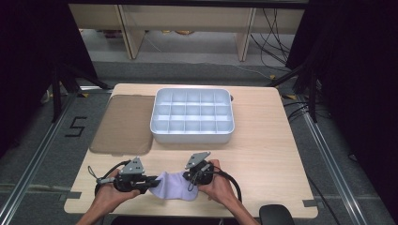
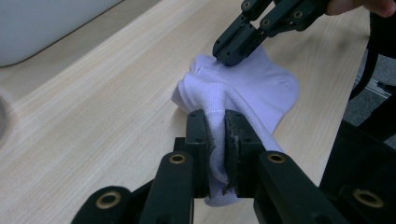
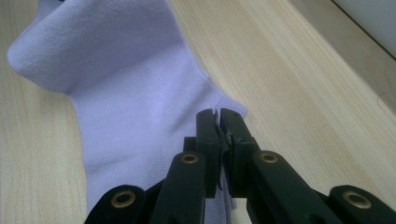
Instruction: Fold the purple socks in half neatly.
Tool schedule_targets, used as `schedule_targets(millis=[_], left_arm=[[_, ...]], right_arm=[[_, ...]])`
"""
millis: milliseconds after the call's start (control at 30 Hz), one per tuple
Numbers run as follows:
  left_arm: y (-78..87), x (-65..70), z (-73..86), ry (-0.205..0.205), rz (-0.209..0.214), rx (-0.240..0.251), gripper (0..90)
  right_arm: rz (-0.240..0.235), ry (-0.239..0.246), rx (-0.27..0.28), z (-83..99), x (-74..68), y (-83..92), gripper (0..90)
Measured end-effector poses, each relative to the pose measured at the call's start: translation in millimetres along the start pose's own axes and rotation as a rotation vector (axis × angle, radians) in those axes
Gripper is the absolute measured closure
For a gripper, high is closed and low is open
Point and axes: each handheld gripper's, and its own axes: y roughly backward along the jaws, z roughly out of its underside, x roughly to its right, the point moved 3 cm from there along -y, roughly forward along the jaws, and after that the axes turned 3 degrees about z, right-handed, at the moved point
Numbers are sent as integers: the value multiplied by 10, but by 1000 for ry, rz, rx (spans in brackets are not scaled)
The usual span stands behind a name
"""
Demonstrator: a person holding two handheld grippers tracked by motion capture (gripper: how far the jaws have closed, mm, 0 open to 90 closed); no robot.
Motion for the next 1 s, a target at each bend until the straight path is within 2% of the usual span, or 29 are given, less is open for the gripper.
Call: schedule_targets(millis=[33,100,133,233,300,500,567,600,667,767,900,967,1000], left_arm=[[0,0,0,0,0,0,803],[-11,19,-32,11,1,16,800],[-28,38,-74,4,6,27,800],[-56,55,-114,-11,10,20,798],[-133,81,-165,-13,16,4,794],[-279,114,-237,-10,28,-22,788],[-356,108,-262,-32,33,-50,788],[-384,112,-268,-28,37,-48,788],[-429,114,-272,-10,33,-56,792],[-455,108,-277,-24,33,-68,798],[-491,110,-270,-16,27,-76,798],[-507,88,-283,-34,17,-77,798],[-517,96,-289,-24,18,-68,798]], right_arm=[[4,9,11,3,5,-13,871],[-2,-7,5,5,3,-4,870],[-5,-24,9,14,10,-7,871],[-16,-42,9,20,22,-3,872],[-29,-50,13,28,40,-3,872],[-26,-38,9,26,37,3,872],[-28,-45,8,27,39,3,872],[-28,-44,8,27,38,4,872],[-24,-49,19,24,40,-3,870],[-27,-52,28,19,45,14,863],[-9,-53,36,19,87,144,873],[-8,-48,-2,87,99,163,877],[-9,-44,-24,108,96,161,877]])
